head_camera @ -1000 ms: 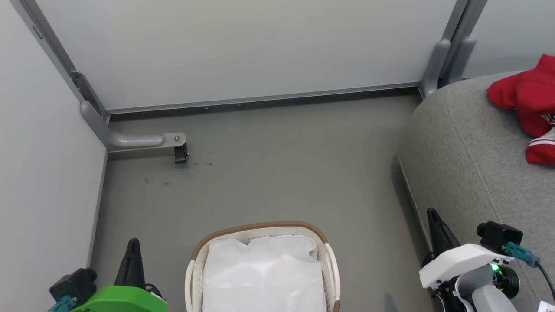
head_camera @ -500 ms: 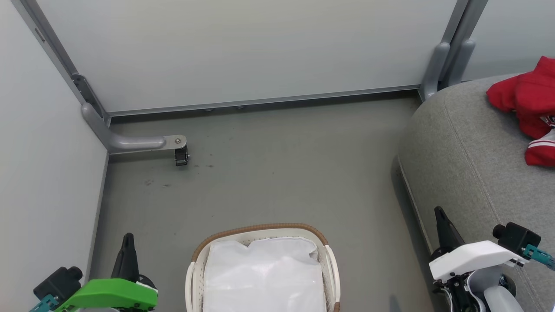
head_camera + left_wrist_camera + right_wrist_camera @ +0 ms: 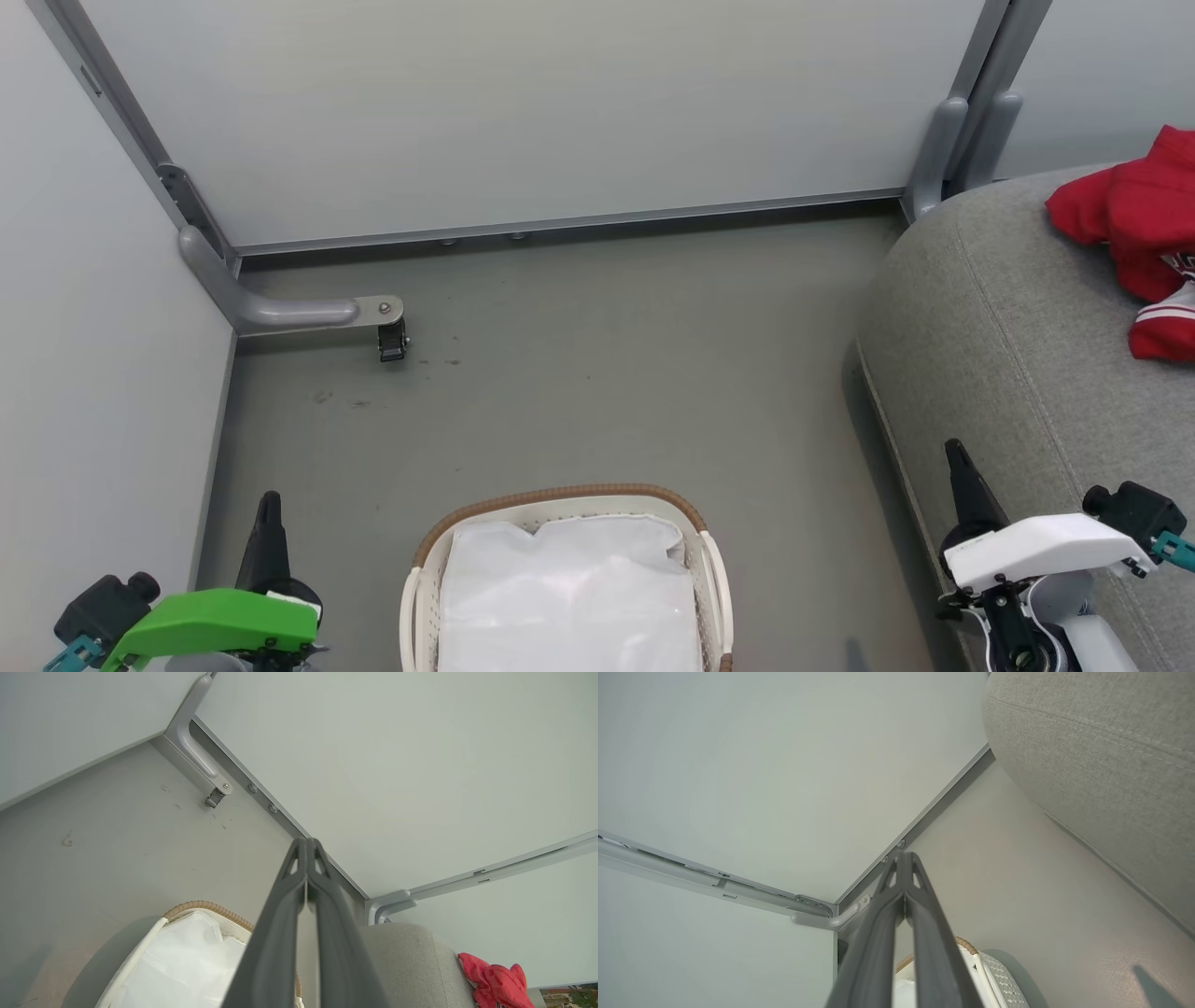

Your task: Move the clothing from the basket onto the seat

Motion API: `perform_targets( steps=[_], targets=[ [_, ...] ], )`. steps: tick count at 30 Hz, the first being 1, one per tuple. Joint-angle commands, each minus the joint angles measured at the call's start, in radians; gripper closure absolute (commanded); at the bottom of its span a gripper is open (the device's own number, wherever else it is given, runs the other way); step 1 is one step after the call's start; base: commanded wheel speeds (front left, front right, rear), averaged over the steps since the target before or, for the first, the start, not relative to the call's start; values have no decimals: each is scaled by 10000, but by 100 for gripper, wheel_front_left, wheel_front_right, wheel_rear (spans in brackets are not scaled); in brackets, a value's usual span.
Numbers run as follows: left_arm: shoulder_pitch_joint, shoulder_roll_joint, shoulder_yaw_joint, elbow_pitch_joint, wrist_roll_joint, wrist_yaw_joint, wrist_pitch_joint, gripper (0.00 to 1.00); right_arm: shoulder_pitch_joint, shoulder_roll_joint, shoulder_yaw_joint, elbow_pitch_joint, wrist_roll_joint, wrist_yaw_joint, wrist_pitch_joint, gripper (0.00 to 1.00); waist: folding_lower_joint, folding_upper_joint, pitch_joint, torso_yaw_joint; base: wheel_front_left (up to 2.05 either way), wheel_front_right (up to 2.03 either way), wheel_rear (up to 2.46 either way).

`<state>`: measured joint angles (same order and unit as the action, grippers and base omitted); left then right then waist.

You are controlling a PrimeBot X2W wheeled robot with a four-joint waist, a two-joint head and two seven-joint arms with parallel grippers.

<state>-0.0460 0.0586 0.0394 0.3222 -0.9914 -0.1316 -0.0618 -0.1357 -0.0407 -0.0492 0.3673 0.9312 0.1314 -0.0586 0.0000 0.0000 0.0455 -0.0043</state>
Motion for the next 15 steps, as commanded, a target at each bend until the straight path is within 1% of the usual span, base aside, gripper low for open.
perform_targets(
  steps=[1,15],
  targets=[
    [-281,33,89,-162,-262,7,80,100,-1,-64,-55,-175,300,-5,65,100,0,0,-7,1,0,0,0],
    [-392,8,246,-310,-1686,9,487,100,83,-80,-205,-437,1858,-7,465,100,0,0,-84,9,0,0,0]
  ],
)
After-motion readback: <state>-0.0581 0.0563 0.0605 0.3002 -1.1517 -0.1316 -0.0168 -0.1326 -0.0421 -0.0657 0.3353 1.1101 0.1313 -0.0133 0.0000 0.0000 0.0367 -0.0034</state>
